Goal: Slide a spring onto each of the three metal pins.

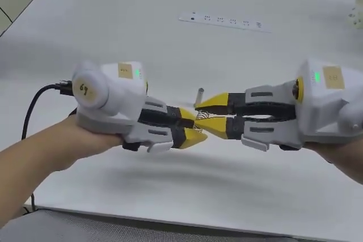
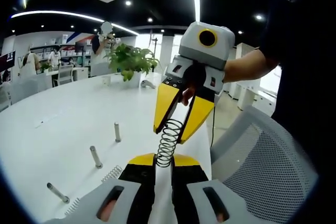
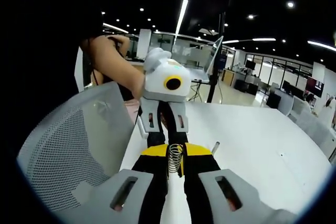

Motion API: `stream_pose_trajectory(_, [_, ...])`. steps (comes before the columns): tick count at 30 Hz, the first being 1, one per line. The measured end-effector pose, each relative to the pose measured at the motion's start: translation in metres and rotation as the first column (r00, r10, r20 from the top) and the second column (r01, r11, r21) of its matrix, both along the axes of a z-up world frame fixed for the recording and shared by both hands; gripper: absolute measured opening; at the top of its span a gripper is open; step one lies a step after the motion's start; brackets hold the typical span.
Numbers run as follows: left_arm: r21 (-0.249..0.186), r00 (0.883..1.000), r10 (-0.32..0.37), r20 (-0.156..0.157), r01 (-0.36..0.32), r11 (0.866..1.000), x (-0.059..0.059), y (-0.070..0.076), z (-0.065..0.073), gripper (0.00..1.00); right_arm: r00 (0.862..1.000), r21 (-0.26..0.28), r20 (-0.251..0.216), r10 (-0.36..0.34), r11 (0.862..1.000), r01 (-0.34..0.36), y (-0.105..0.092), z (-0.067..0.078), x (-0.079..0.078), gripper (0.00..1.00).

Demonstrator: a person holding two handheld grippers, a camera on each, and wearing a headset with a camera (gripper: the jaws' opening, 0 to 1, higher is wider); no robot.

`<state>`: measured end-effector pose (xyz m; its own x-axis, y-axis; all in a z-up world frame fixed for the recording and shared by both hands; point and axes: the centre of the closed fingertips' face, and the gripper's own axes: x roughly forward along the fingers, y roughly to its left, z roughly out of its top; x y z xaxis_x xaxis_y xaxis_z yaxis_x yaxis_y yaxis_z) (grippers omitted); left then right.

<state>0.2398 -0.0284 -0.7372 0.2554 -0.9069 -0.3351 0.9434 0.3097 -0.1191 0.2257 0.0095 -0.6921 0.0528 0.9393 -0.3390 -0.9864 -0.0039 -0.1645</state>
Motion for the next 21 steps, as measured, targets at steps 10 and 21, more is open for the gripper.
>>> stream_pose_trajectory(10, [-0.010,1.000,0.004,0.008,-0.004,1.000,0.0010,0.0003,0.0035,0.03,1.000,0.011,0.006,0.002,1.000,-0.002,-0.0007,0.0025,0.0024,0.07])
stream_pose_trajectory(21, [-0.022,1.000,0.003,0.015,-0.003,1.000,0.0010,0.0014,0.0061,0.03,1.000,0.010,0.009,0.003,1.000,-0.003,-0.0007,0.0050,0.0040,0.07])
